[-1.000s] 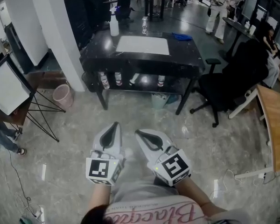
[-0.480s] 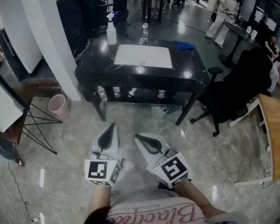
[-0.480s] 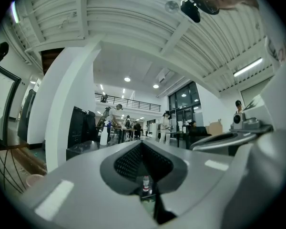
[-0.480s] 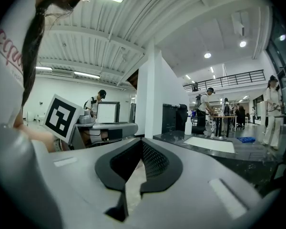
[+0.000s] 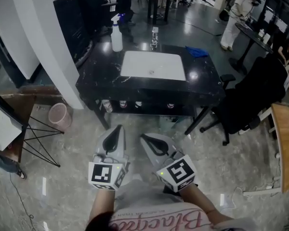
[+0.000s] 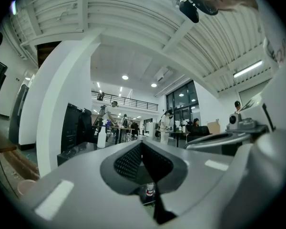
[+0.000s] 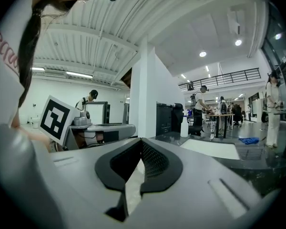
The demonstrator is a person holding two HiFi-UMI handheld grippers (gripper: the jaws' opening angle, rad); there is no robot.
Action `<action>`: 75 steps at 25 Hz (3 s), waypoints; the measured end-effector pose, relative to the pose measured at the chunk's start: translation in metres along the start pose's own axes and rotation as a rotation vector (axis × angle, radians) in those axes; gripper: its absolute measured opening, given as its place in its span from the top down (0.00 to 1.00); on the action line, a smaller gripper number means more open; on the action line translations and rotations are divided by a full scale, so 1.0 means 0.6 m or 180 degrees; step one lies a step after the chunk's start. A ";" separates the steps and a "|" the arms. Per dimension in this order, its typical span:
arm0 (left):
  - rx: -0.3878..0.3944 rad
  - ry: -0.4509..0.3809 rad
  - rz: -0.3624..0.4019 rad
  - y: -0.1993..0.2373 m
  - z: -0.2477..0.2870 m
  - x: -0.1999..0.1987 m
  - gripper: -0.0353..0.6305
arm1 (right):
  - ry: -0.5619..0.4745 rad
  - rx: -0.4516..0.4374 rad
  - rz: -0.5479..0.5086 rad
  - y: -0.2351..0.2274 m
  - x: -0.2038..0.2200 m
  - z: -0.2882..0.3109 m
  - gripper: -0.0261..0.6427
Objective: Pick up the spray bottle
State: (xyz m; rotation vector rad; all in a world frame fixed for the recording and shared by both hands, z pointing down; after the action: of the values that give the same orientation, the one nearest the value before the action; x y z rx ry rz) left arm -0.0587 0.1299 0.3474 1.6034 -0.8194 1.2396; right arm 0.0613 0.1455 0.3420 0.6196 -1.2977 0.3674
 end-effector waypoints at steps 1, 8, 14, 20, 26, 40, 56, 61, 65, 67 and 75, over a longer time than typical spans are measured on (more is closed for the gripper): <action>0.0024 0.0008 0.0006 0.007 0.009 -0.002 0.95 | -0.0006 0.0025 0.0002 -0.006 -0.001 0.010 0.96; 0.0153 0.0075 0.0029 0.036 0.051 0.000 0.95 | 0.0074 0.0123 0.0079 -0.032 0.011 0.054 0.96; 0.0166 0.0136 -0.0032 0.058 0.068 0.008 0.95 | 0.0182 0.0092 0.0073 -0.038 0.018 0.080 0.96; 0.0130 0.0109 -0.0042 0.086 0.103 0.011 0.95 | 0.0155 0.0078 0.0028 -0.070 0.016 0.121 0.96; 0.0116 0.0163 -0.0043 0.117 0.161 0.018 0.95 | 0.0150 0.0020 0.0065 -0.116 0.028 0.182 0.96; -0.0062 0.0182 0.0032 0.238 0.352 -0.023 0.95 | 0.0043 -0.0042 0.0159 -0.286 0.021 0.360 0.96; -0.0220 0.0208 -0.0001 0.337 0.501 -0.024 0.95 | 0.0076 -0.0164 0.0128 -0.410 0.030 0.493 0.96; -0.0206 0.0219 0.0024 0.359 0.541 -0.020 0.95 | 0.0116 -0.0154 0.0140 -0.436 0.036 0.520 0.96; -0.0217 0.0174 0.0004 0.380 0.574 -0.025 0.95 | 0.0137 -0.0185 0.0189 -0.454 0.041 0.545 0.96; -0.0266 0.0134 -0.0017 0.397 0.593 -0.026 0.95 | 0.0151 -0.0186 0.0253 -0.467 0.046 0.558 0.96; -0.0224 0.0310 0.0188 0.459 0.711 -0.024 0.67 | 0.0200 -0.0084 0.0645 -0.527 0.075 0.601 0.96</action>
State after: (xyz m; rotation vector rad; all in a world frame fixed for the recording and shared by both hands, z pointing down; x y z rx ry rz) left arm -0.1603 -0.3668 0.3761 1.4604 -0.8448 1.3058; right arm -0.0241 -0.3278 0.3676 0.4519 -1.3065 0.5309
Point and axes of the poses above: the fingertips, and each gripper's own axes: z forward along the fingers, y to its left, x out of its underside, the point moved 5 cm from there along -z, backward along the fingers, and after that the axes turned 11 degrees about -z, right-handed, at the moved point
